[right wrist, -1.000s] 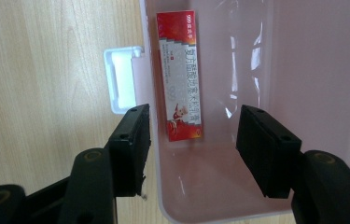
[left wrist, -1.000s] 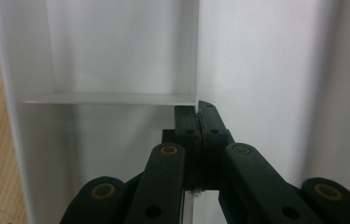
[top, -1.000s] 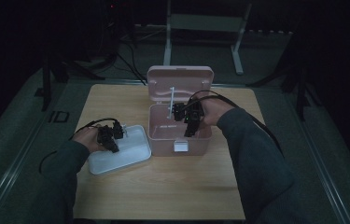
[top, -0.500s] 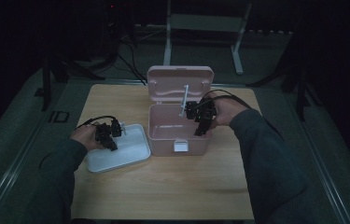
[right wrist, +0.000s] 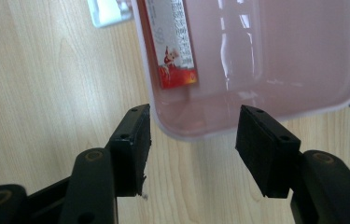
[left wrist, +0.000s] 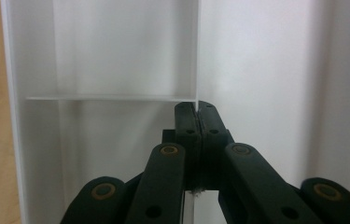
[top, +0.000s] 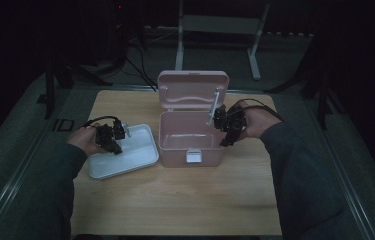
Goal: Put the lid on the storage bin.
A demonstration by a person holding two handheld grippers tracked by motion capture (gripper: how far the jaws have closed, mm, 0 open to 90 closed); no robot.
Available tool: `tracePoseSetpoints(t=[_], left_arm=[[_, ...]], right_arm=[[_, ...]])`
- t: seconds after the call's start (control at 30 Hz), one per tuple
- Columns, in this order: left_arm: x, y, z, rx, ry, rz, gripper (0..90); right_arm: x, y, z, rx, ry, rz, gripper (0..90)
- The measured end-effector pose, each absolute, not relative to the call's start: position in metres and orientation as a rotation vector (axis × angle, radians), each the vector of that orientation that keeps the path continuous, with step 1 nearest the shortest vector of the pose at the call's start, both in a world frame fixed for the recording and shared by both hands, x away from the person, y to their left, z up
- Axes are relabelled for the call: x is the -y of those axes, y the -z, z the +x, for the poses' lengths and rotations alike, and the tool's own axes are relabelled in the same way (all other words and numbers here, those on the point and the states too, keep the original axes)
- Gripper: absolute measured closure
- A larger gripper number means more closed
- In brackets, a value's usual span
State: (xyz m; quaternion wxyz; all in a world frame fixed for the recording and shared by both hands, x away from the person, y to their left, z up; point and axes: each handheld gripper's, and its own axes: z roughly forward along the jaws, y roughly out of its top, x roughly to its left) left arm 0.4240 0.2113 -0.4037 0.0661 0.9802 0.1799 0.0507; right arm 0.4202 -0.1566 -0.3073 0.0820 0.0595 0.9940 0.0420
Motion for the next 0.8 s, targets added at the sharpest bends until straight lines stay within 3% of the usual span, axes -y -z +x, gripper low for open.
tracePoseSetpoints(t=[0.8], left_arm=[[-0.214, 0.315, 0.414, -0.467, -0.334, 2.909, 89.0]], right_arm=[[0.193, 0.325, 0.426, -2.977, -0.080, 0.289, 44.6]])
